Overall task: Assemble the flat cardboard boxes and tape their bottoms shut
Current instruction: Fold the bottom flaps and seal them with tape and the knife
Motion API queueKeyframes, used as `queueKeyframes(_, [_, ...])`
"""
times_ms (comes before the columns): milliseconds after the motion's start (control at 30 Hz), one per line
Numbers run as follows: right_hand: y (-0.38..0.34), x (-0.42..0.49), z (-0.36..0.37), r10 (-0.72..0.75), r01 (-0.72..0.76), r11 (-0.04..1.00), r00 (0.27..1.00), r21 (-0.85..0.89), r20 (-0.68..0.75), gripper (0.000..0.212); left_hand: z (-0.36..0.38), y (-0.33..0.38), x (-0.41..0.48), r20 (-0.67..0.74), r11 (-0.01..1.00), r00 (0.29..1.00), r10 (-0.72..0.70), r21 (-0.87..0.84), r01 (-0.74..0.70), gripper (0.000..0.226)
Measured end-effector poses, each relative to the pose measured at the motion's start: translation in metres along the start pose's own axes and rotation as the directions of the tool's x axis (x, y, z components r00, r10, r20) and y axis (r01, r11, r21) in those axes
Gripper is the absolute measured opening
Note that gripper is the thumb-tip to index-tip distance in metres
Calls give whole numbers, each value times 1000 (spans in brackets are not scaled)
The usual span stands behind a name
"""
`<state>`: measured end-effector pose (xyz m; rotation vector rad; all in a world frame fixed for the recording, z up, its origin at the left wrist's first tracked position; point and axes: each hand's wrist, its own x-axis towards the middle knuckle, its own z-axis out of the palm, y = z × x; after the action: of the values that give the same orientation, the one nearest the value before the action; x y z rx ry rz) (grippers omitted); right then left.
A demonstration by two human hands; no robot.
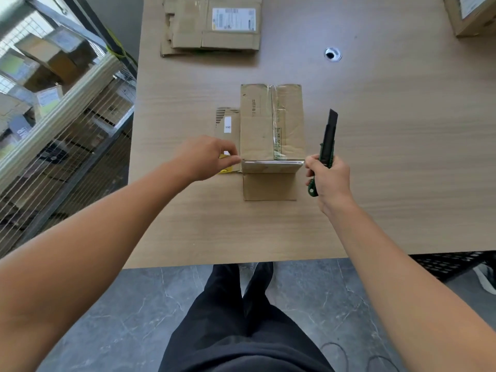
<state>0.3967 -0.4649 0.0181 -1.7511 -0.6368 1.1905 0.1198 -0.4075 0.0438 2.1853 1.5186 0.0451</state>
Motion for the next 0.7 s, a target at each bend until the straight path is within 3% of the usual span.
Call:
queueKeyframes(233, [13, 21, 2, 20, -19, 997, 1000, 72, -9, 12, 16, -8, 15, -95, 998, 994, 52, -15, -53, 29])
queueKeyframes(467, [21, 40, -1, 42, -52, 996, 990, 69, 133, 11, 24, -21, 23, -162, 973, 963, 217, 113, -201, 35])
queueKeyframes(567, [27, 46, 3, -129, 124, 991, 977, 40, 168, 16, 24, -25, 26, -185, 954, 941, 284, 156, -257, 51])
queueKeyframes(700, [32, 58, -2, -410, 454, 879, 876, -146, 256, 18, 26, -23, 33, -273, 959, 929, 252, 198, -202, 52])
